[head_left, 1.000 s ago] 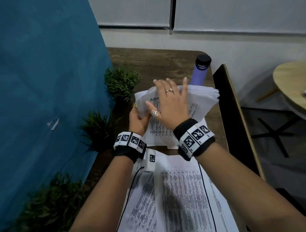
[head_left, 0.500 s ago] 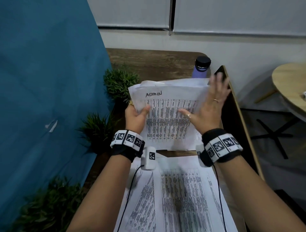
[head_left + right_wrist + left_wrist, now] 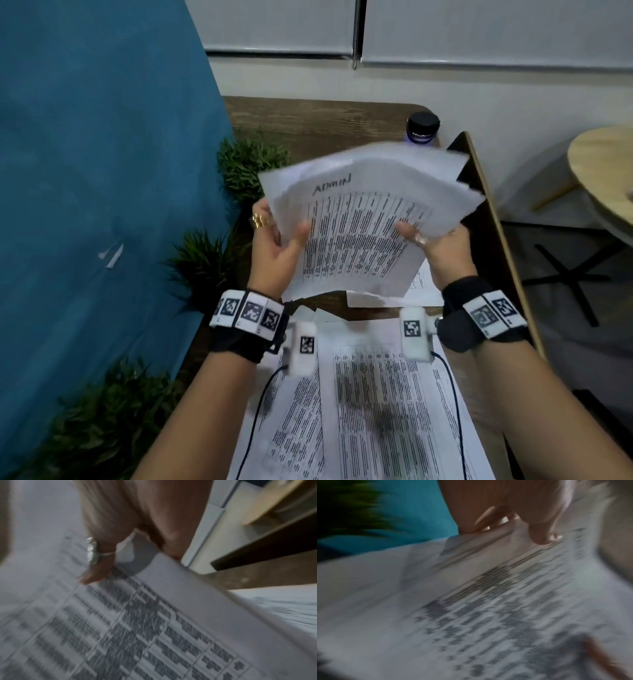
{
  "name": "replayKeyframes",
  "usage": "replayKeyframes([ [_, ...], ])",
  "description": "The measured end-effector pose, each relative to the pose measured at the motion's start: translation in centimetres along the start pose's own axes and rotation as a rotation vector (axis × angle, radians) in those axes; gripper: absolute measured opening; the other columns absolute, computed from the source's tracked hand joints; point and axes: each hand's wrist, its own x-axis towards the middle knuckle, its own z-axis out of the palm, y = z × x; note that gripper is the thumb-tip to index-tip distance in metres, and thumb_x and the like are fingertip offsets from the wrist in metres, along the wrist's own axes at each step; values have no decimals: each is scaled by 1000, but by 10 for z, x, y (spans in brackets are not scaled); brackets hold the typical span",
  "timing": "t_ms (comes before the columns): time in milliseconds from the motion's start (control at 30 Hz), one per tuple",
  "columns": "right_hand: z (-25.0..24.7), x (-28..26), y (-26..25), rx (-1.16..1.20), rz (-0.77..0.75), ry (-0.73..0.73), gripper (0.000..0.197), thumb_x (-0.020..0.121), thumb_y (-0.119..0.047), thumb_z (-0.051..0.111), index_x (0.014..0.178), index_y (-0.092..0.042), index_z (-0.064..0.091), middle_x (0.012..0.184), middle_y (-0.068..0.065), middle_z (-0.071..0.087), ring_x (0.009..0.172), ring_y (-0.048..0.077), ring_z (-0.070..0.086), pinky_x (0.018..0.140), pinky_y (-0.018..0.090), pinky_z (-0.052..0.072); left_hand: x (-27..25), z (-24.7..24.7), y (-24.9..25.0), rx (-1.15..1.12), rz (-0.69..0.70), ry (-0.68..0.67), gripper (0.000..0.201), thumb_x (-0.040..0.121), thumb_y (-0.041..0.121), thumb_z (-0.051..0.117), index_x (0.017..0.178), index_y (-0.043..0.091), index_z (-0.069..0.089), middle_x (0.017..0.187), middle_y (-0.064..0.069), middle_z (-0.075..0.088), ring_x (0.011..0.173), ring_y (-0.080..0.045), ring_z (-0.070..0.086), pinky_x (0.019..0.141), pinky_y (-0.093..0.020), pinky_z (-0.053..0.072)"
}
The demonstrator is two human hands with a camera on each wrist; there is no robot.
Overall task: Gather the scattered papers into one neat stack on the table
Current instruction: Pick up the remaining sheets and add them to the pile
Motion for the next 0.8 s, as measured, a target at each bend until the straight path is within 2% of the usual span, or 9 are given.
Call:
replayKeyframes([
  [67,-6,-8,20,-112,144,-87,41,53,-15,80,90,-19,62,80,-14,74,80,2,68,72,24,55,-17,-1,-29,69,-190,36,43,86,28,60,120,6,45,118,-14,58,106,-12,61,89,-27,53],
  [167,-4,-12,36,-269,253,-170,22,72,-3,70,86,-17,62,86,2,67,77,6,65,76,23,52,-30,4,-64,130,-451,116,42,94,13,50,131,-5,41,124,-15,57,117,-32,51,104,-52,40],
  [267,-4,0,29,-156,353,-87,13,80,-2,50,81,-9,61,75,3,64,59,2,64,63,19,51,-25,3,-65,367,-584,145,62,97,26,45,146,5,13,153,-5,20,138,-29,27,112,-37,28],
  [367,-9,4,38,-241,425,-11,16,90,-16,53,99,-6,63,90,8,68,85,21,68,73,28,54,-11,4,-65,282,-289,220,36,96,10,44,129,-5,42,126,-15,55,119,-21,53,94,-16,38],
  [467,-1,-16,52,-151,368,56,23,86,-13,61,109,-11,58,93,-3,70,87,14,67,80,33,53,-31,12,-86,329,-321,134,42,99,19,40,132,-6,38,120,-17,59,114,-24,56,96,-30,45],
  [533,14,-24,54,-145,347,74,25,87,-17,61,112,-15,56,95,-3,65,98,19,63,86,33,49,-40,15,-99,454,-366,99,48,99,25,39,120,-18,45,103,-30,62,96,-39,61,77,-38,46],
  [600,25,-23,51,-162,276,109,24,88,-20,60,112,-16,56,99,-2,63,102,20,60,89,28,45,-33,20,-91,503,-271,104,46,97,23,41,114,-20,46,81,-17,62,71,-28,60,64,-31,44],
  [700,25,-20,39,-174,184,174,28,87,-20,62,115,-15,56,95,-13,62,88,0,60,79,8,47,-22,22,-67,408,-157,214,35,95,16,48,123,-3,42,95,-5,57,86,-14,57,79,-22,46],
  [800,13,-29,44,-206,219,167,43,83,-20,67,123,-11,54,101,-11,61,90,0,58,87,17,43,-38,15,-71,405,-183,163,36,93,12,52,122,-3,38,98,-7,61,89,-17,60,73,-14,46],
])
